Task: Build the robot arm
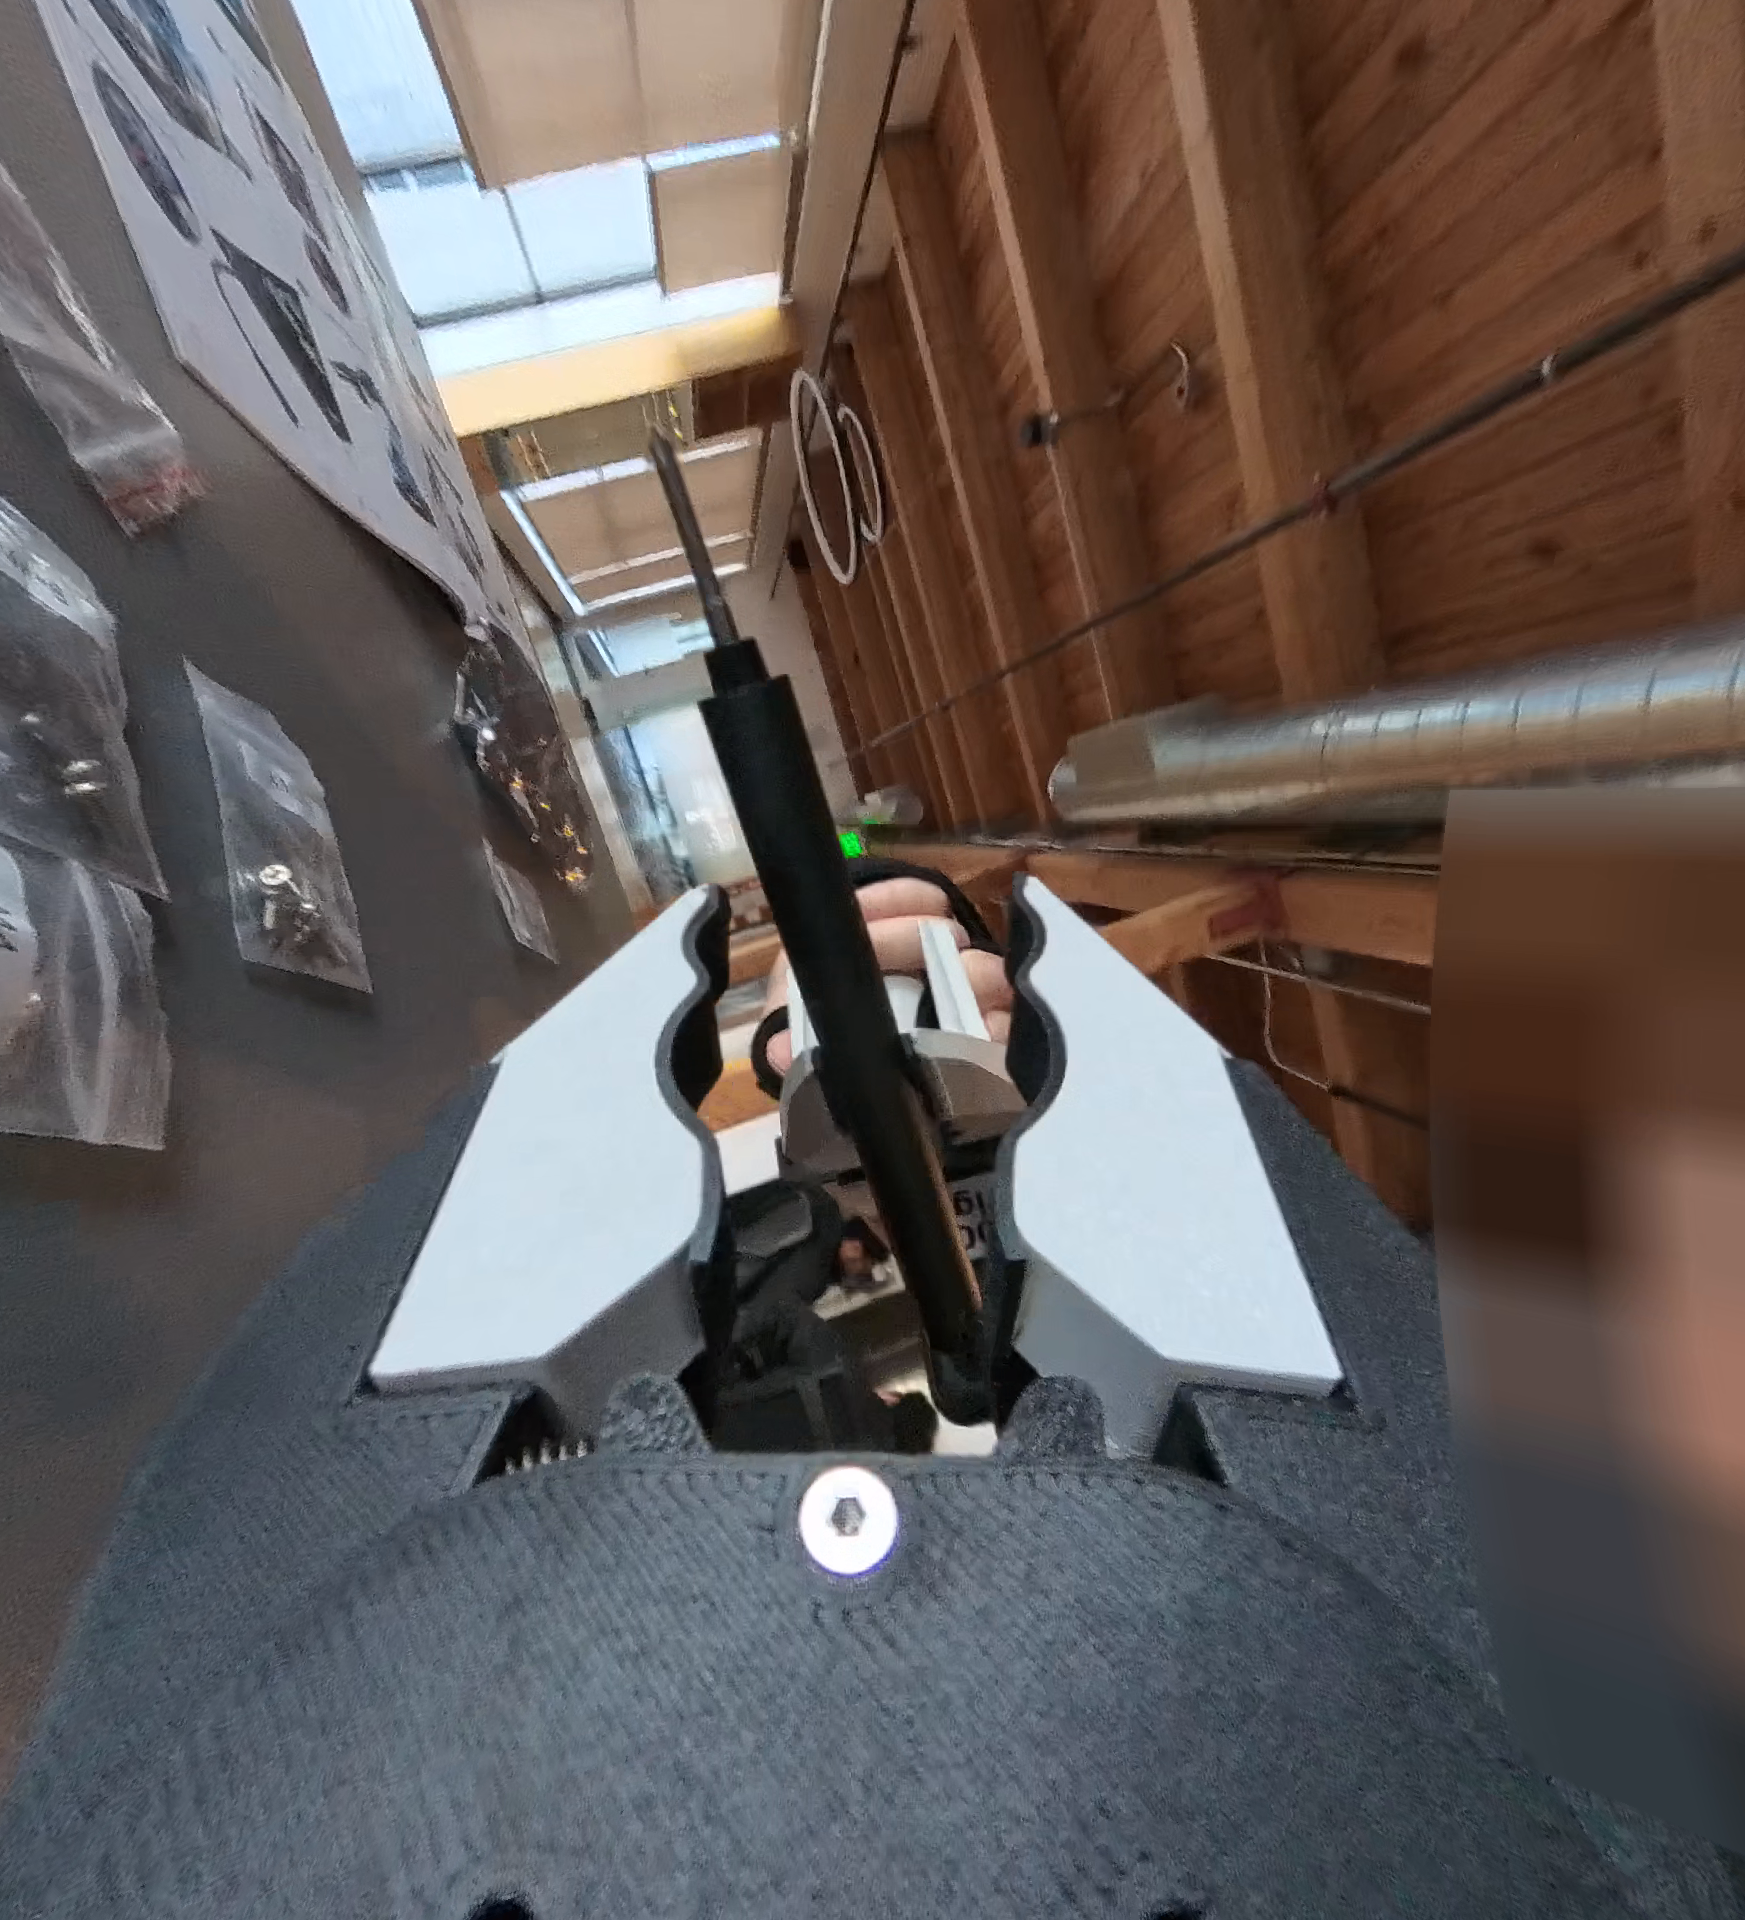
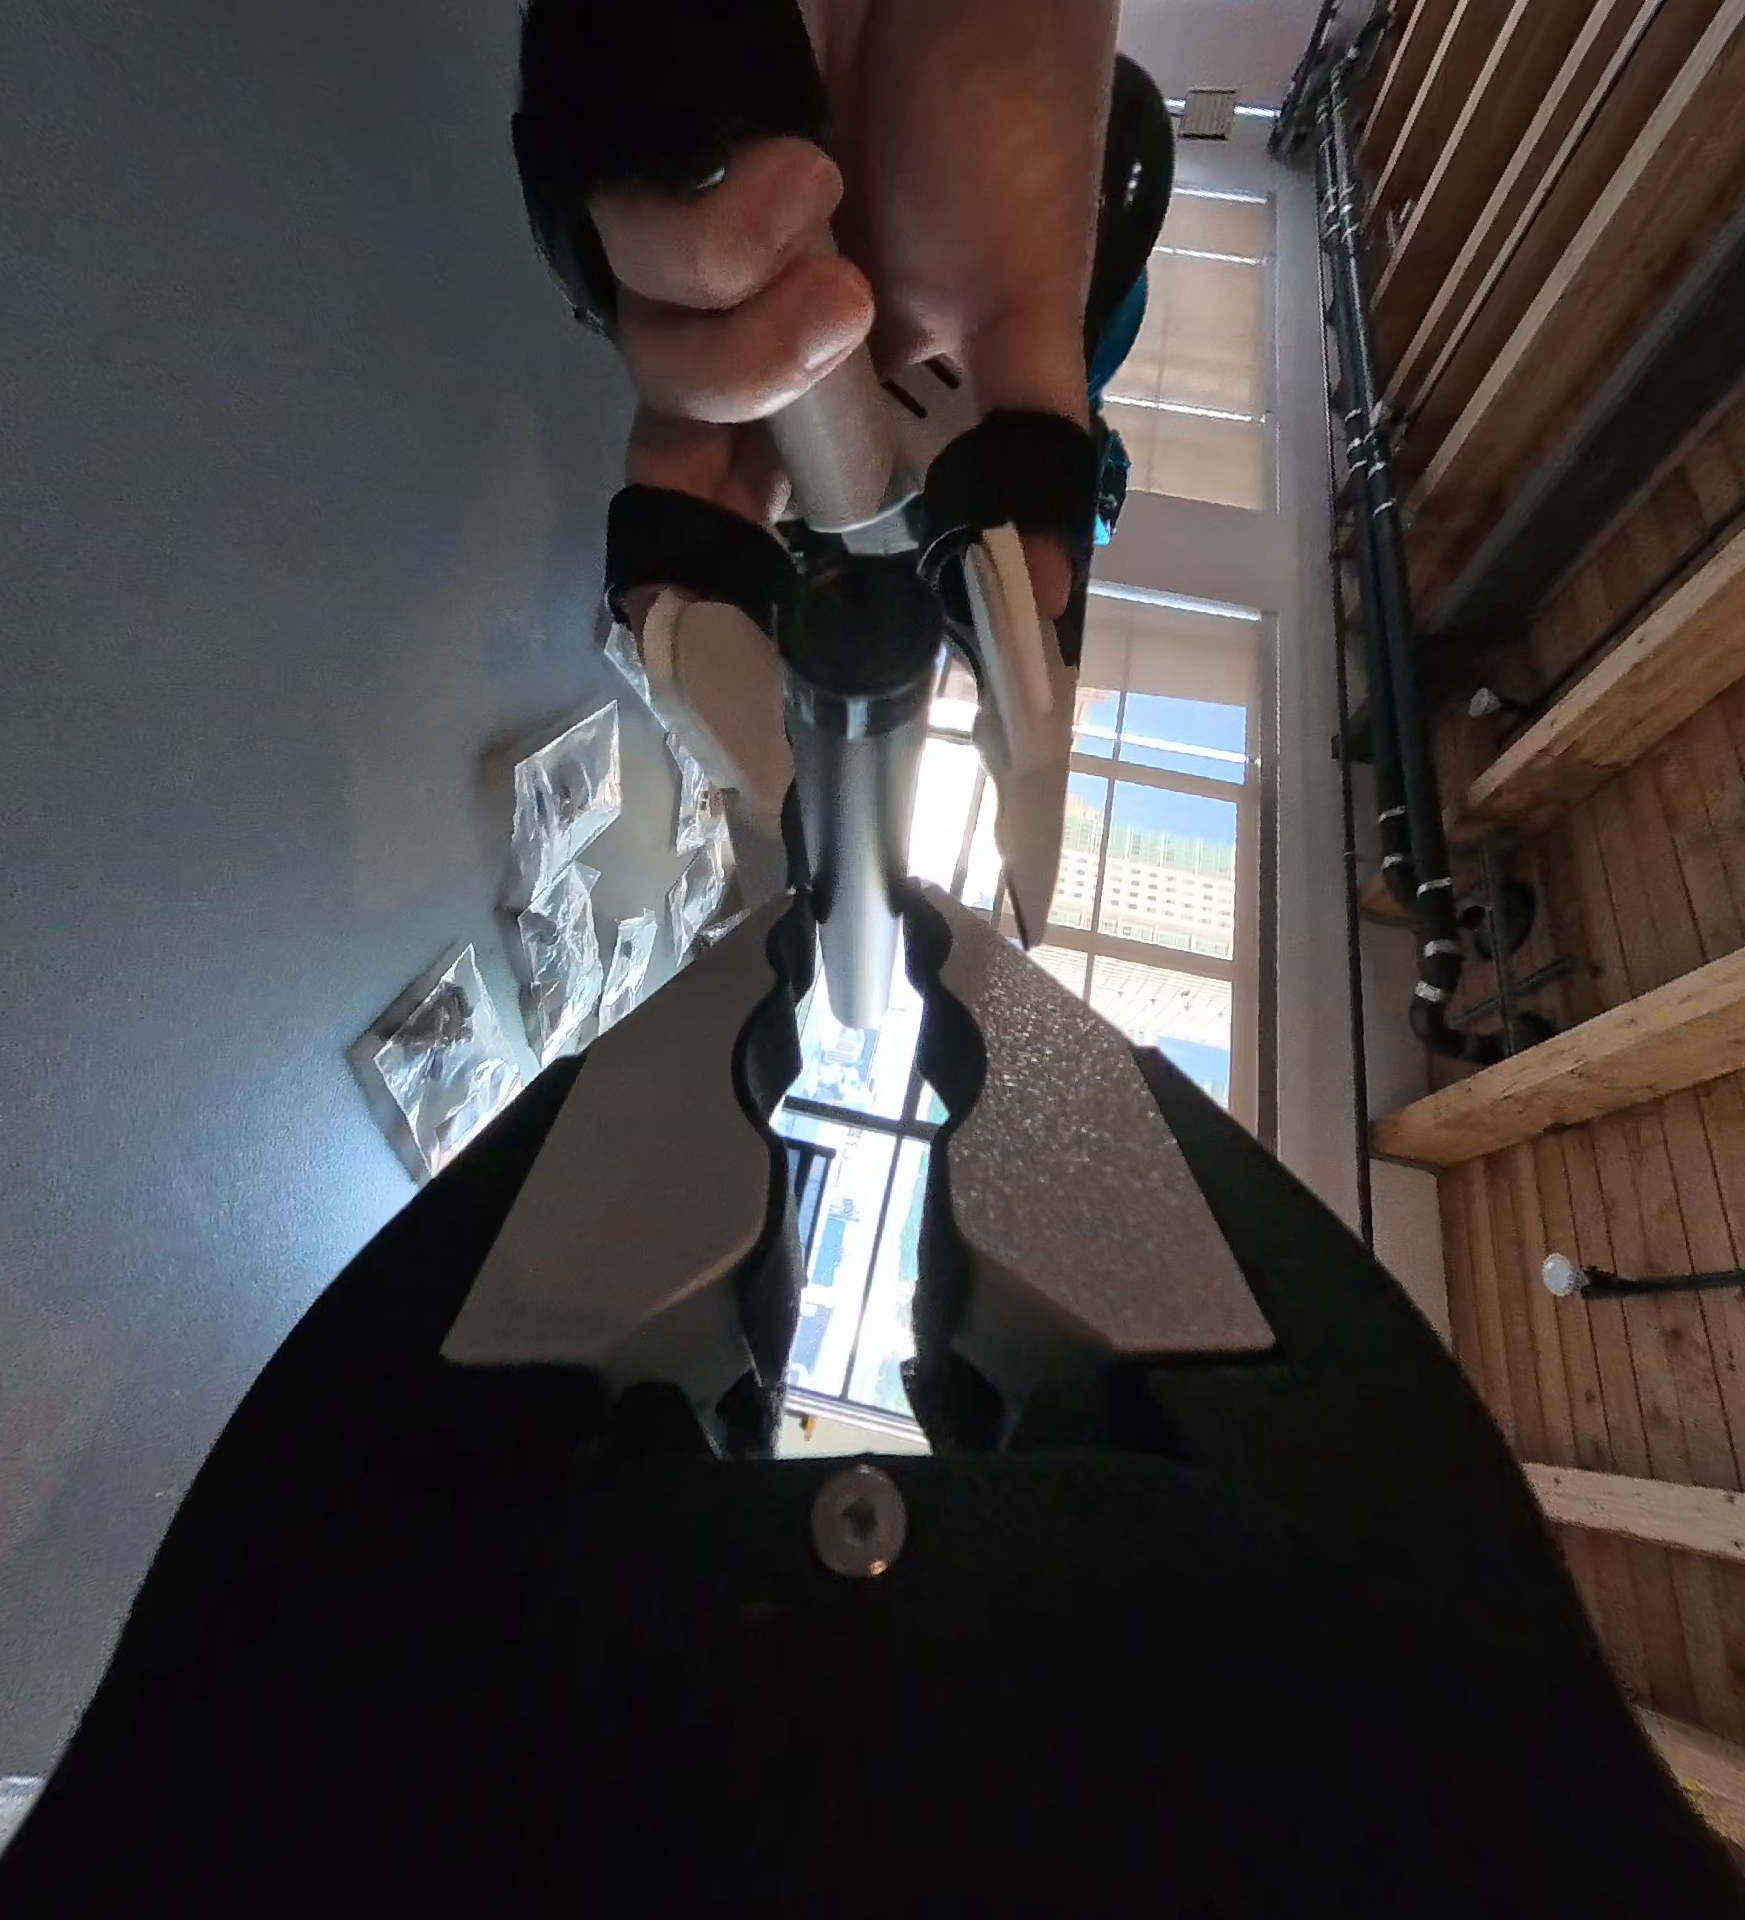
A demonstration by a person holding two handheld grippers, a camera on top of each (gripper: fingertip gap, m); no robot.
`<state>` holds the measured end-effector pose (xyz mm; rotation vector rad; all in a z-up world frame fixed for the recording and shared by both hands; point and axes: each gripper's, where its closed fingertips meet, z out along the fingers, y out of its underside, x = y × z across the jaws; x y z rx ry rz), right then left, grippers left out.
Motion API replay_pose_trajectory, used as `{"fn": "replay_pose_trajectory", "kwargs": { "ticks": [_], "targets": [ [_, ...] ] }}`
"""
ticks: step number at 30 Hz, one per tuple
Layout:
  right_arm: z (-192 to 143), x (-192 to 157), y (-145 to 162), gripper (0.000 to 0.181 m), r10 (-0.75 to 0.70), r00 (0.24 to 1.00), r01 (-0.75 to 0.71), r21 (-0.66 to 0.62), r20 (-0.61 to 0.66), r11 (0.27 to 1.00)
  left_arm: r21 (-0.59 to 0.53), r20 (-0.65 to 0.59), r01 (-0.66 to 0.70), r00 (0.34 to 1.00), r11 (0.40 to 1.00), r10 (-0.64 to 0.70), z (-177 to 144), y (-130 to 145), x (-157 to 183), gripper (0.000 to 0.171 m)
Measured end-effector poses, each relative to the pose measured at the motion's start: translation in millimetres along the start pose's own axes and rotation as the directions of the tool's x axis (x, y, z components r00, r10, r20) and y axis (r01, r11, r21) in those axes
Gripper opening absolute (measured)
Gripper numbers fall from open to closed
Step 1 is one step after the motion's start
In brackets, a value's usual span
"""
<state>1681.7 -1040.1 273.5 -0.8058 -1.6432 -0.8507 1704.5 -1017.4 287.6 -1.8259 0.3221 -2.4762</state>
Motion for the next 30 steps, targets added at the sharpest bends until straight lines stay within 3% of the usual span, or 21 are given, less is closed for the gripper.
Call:
{"fn": "replay_pose_trajectory", "kwargs": {
  "ticks": [3,7,8,11,14,16,17,18,20,21,22,23,25,27,30],
  "targets": [
    [0,3,-1,0.015,-0.003,1.0,0.004,0.038,-0.027,0.999,-0.03,0.015,-0.02,1.0,0.999,0.021,6,4,-7,0.052],
    [1,10,-2,0.016,0.056,0.997,-0.049,0.112,-0.057,0.993,-0.026,-0.172,0.038,0.984,0.999,-0.042,13,-4,9,0.027],
    [1,12,-1,0.015,0.081,0.995,-0.073,0.129,-0.055,0.989,-0.021,-0.167,0.024,0.986,0.999,-0.028,14,-7,6,0.018],
    [11,7,18,0.018,0.232,0.973,-0.23,0.078,-0.019,0.97,0.069,-0.12,0.035,0.992,0.997,-0.026,11,-24,0,0.017],
    [13,2,34,0.014,0.455,0.89,-0.454,0.03,-0.026,0.89,0.17,-0.022,-0.016,1.0,0.985,0.02,-1,-45,-2,0.016],
    [14,-10,45,0.019,0.668,0.744,-0.667,-0.04,0.026,0.744,0.197,0.025,-0.062,0.998,0.978,0.058,-10,-53,4,0.016],
    [13,-15,52,0.018,0.789,0.613,-0.785,-0.074,0.047,0.615,0.208,0.049,-0.08,0.996,0.975,0.072,-14,-55,7,0.016],
    [13,-17,56,0.019,0.902,0.424,-0.898,-0.091,0.08,0.43,0.212,0.075,-0.103,0.993,0.972,0.089,-19,-56,10,0.016],
    [11,-2,57,0.031,0.975,-0.099,-0.993,-0.078,0.198,-0.085,0.212,0.153,-0.169,0.979,0.962,0.138,-28,-58,13,0.016],
    [12,15,51,0.047,0.887,-0.338,-0.94,-0.068,0.315,-0.334,0.212,0.191,-0.205,0.968,0.956,0.165,-33,-58,14,0.016],
    [16,26,38,0.077,0.767,-0.481,-0.87,-0.125,0.424,-0.476,0.208,0.225,-0.232,0.957,0.95,0.185,-38,-58,15,0.016],
    [23,22,21,0.103,0.686,-0.556,-0.829,-0.255,0.469,-0.498,0.204,0.257,-0.251,0.946,0.946,0.196,-43,-57,15,0.016],
    [41,13,-16,0.103,0.645,-0.574,-0.818,-0.401,0.504,-0.413,0.204,0.305,-0.275,0.93,0.94,0.206,-51,-55,15,0.016],
    [60,14,-38,0.06,0.655,-0.553,-0.829,-0.418,0.515,-0.371,0.209,0.322,-0.296,0.921,0.932,0.22,-57,-54,18,0.016],
    [74,16,-64,0.03,0.577,-0.606,-0.791,-0.493,0.548,-0.362,0.207,0.343,-0.347,0.901,0.915,0.264,-68,-54,27,0.016]
  ]
}}
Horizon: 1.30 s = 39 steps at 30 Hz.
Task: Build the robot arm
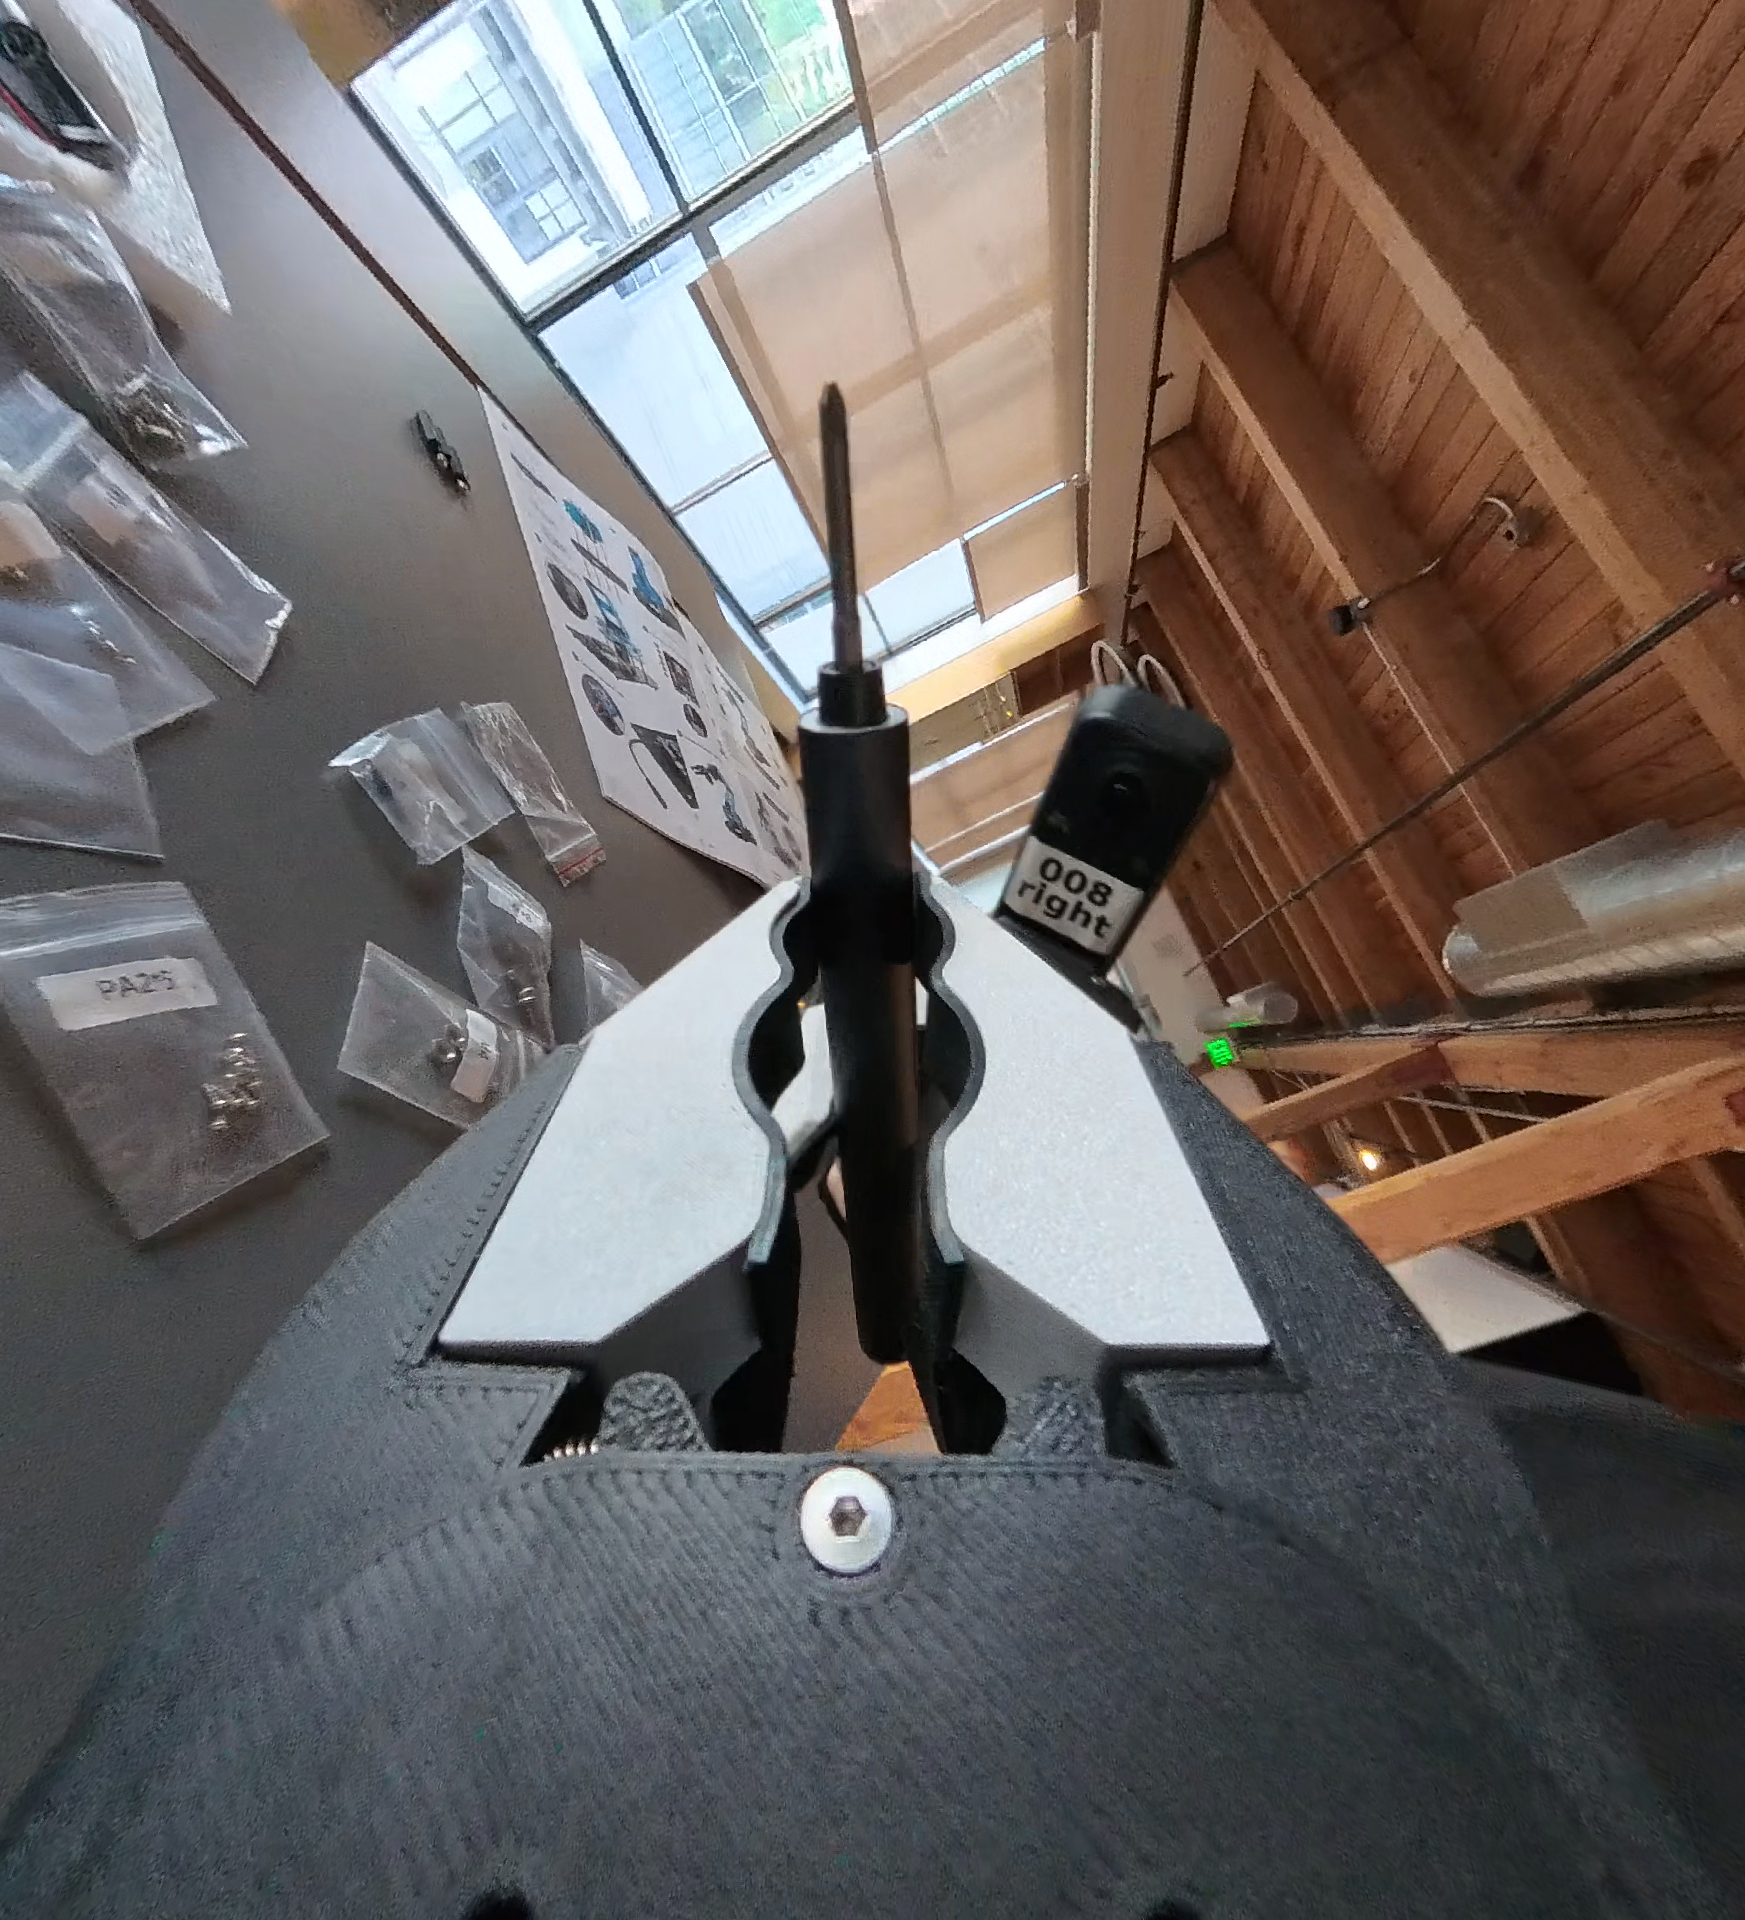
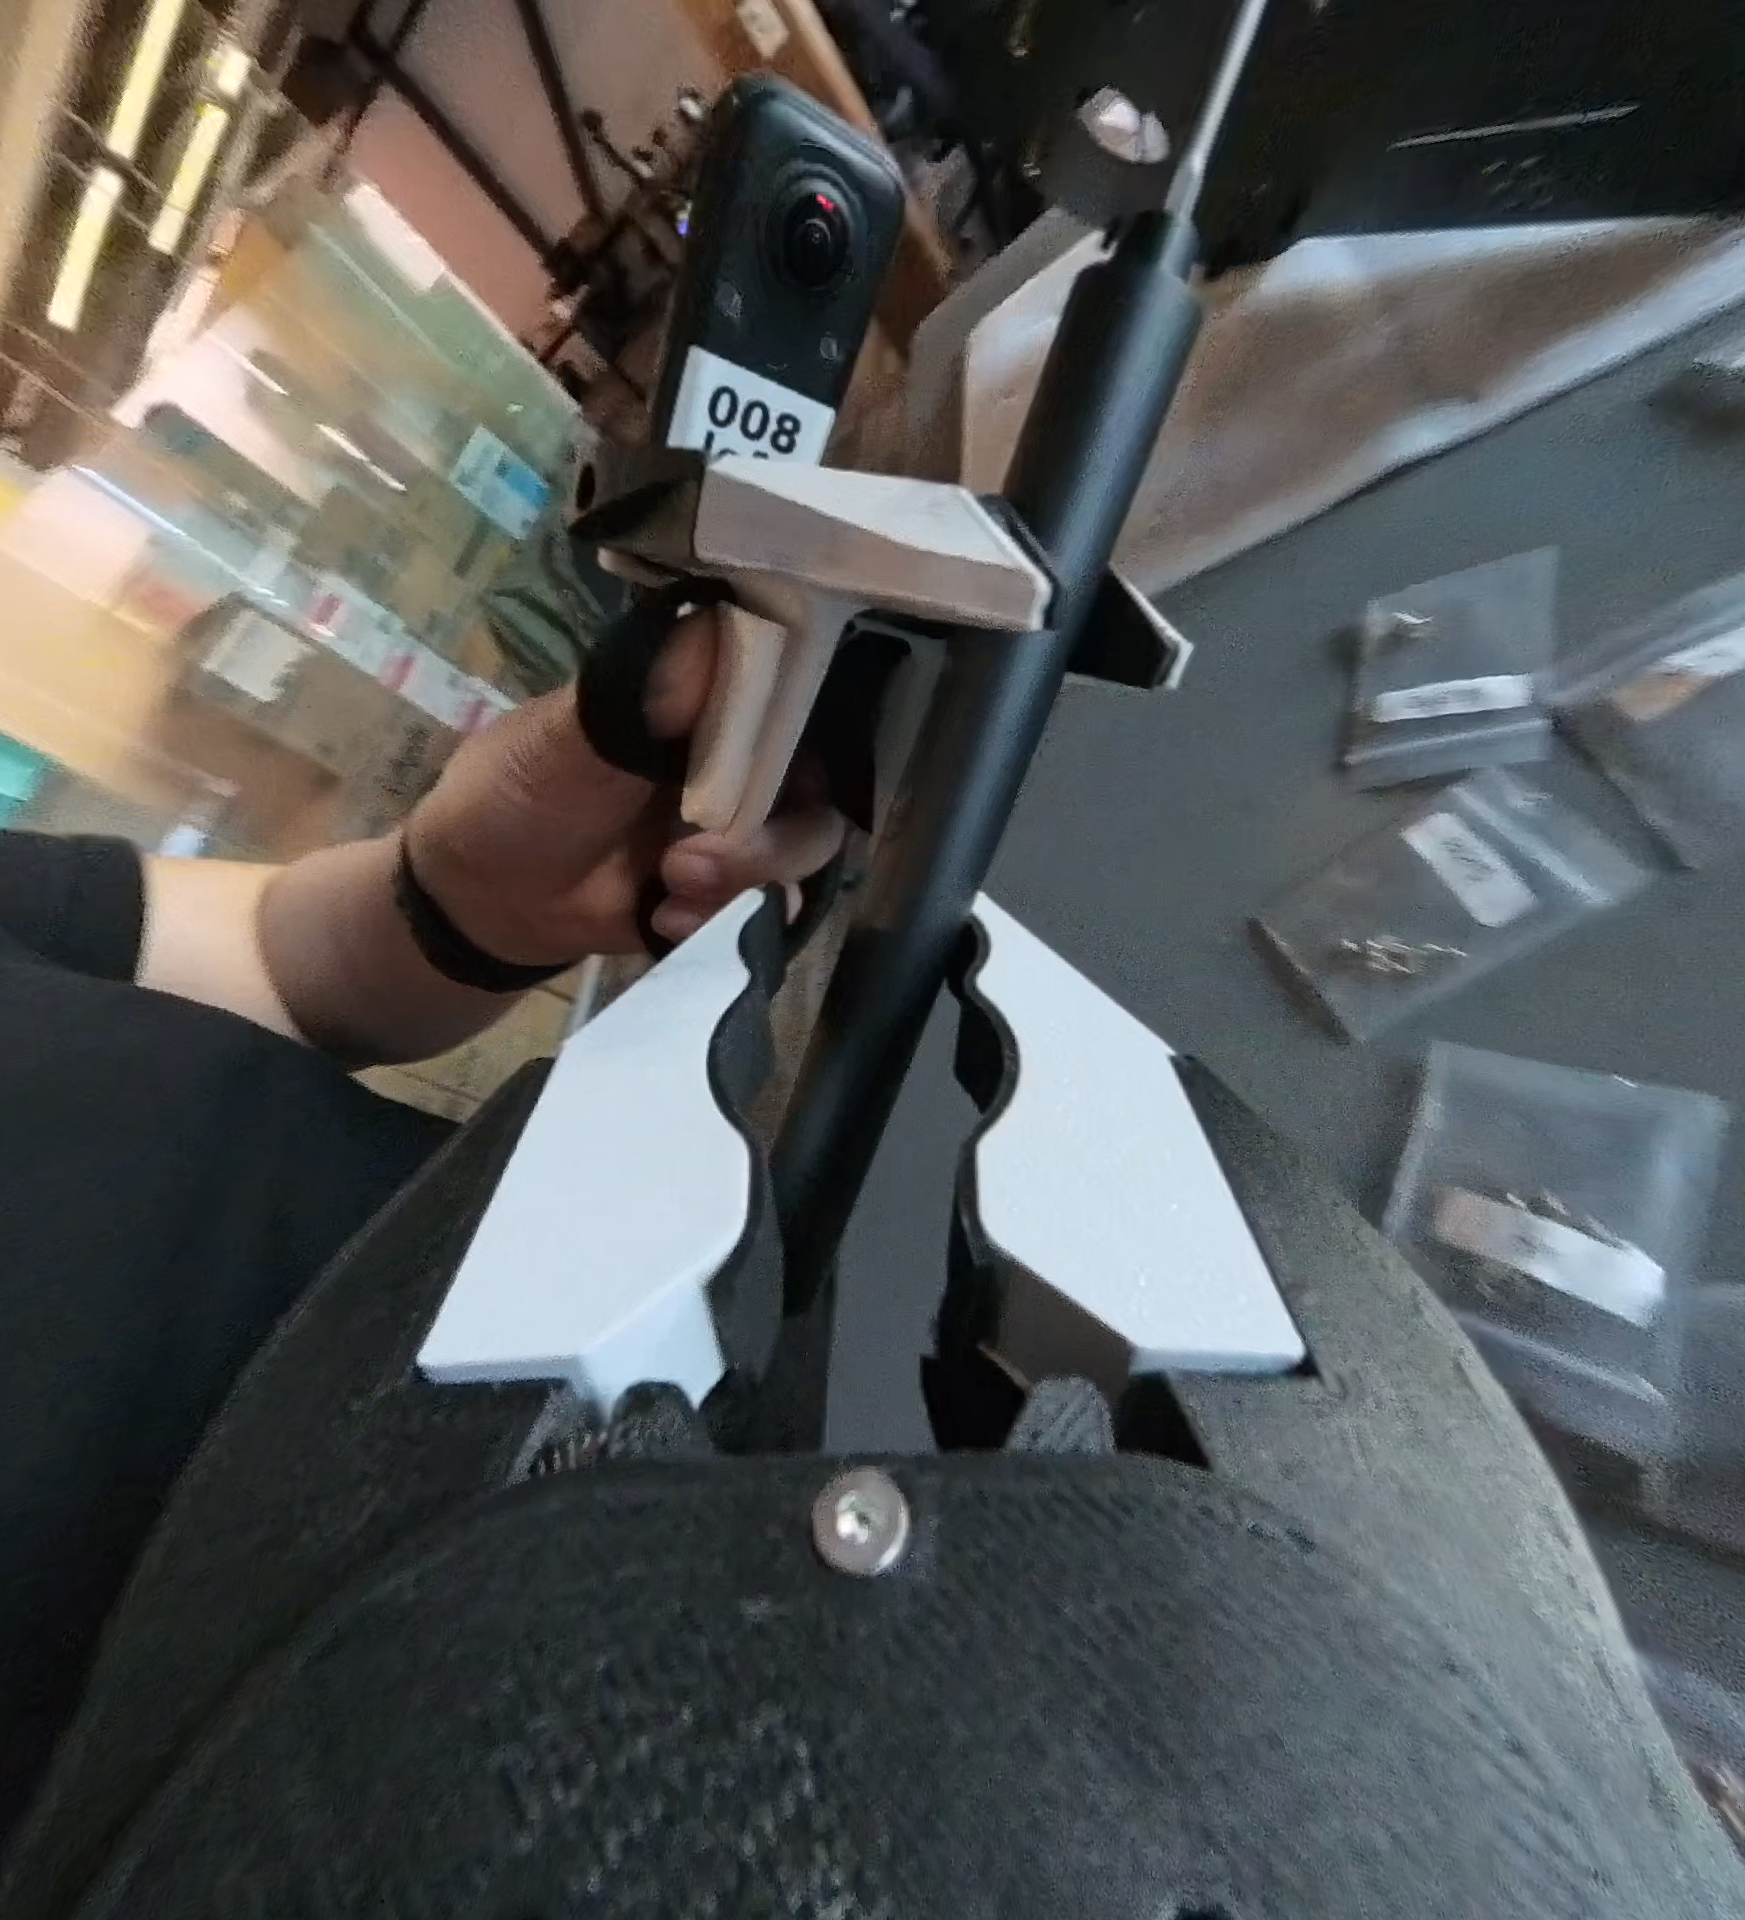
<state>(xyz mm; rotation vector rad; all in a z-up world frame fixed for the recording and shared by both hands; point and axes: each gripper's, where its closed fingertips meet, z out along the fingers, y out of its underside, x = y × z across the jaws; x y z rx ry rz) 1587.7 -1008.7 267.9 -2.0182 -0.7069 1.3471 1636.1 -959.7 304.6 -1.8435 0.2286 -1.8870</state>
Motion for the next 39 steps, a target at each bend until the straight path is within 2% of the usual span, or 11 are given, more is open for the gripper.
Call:
{"fn": "replay_pose_trajectory", "kwargs": {
  "ticks": [5,11,14,15,18,20,23,27,31,33,39],
  "targets": [
    [21,-5,-18,0.018,0.113,0.989,-0.117,0.042,0.1,0.992,-0.006,0.036,-0.109,0.993,0.994,0.109,-28,-15,2,0.016],
    [56,0,-37,0.017,0.144,0.985,-0.148,0.039,0.098,0.988,-0.036,0.007,-0.097,0.995,0.995,0.097,-52,-43,-6,0.015],
    [67,-8,-54,0.016,0.256,0.941,-0.276,0.065,0.223,0.959,-0.18,-0.068,-0.059,0.997,0.982,0.047,-68,-56,-3,0.02],
    [70,-12,-61,0.016,0.285,0.92,-0.315,0.076,0.27,0.946,-0.244,-0.074,-0.049,0.997,0.969,0.031,-77,-61,-3,0.035],
    [80,-25,-83,0.016,0.323,0.863,-0.4,0.135,0.389,0.906,-0.428,-0.124,-0.075,0.992,0.901,0.024,-116,-84,15,0.041],
    [90,-29,-95,0.016,0.345,0.842,-0.446,0.174,0.415,0.878,-0.527,-0.137,-0.141,0.987,0.838,0.08,-152,-112,28,0.034],
    [104,-21,-104,0.016,0.367,0.858,-0.461,0.226,0.358,0.858,-0.645,-0.074,-0.263,0.956,0.717,0.284,-188,-181,19,0.031],
    [120,-6,-103,0.017,0.393,0.88,-0.456,0.24,0.266,0.857,-0.798,0.011,-0.22,0.926,0.56,0.378,-172,-259,-33,0.029],
    [128,-6,-102,0.016,0.437,0.852,-0.511,0.272,0.289,0.815,-0.9,0.007,-0.077,0.982,0.43,0.19,-129,-253,-67,0.02],
    [130,-6,-101,0.016,0.449,0.835,-0.535,0.28,0.317,0.797,-0.951,0.015,-0.018,0.994,0.308,0.105,-118,-237,-78,0.018],
    [130,-6,-96,0.016,0.451,0.816,-0.557,0.285,0.362,0.78,-0.998,-0.01,-0.005,0.998,-0.062,0.066,-108,-211,-88,0.024]
  ]
}}
